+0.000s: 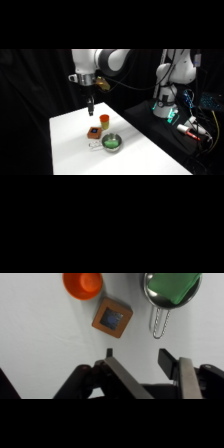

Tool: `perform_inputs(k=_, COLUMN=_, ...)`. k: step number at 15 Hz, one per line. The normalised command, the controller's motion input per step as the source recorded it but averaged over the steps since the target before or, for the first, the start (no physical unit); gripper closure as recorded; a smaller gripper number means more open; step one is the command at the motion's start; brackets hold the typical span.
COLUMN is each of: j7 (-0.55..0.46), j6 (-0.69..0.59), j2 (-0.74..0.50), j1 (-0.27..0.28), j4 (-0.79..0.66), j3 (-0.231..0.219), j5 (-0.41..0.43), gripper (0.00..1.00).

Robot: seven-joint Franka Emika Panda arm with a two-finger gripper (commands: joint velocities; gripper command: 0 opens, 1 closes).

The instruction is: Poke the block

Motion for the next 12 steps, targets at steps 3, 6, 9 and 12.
perform_inputs(k=3, j7=0.16, j6=0.04, j2=0.08, j1=-0.043, j4=0.15, j3=-0.038, j5=-0.05, gripper=0.74)
perform_inputs(k=6, j7=0.14, j6=0.04, j2=0.07, j1=-0.028, j4=0.11, j3=-0.019, j5=-0.028, gripper=0.96)
perform_inputs(k=9, j7=0.11, j6=0.1, j2=0.1, j1=-0.015, j4=0.07, j3=-0.002, j5=-0.006, gripper=1.0)
perform_inputs(k=12, j7=0.1, j6=0.21, j2=0.13, j1=-0.018, j4=0.02, j3=0.002, j5=0.027, gripper=0.98)
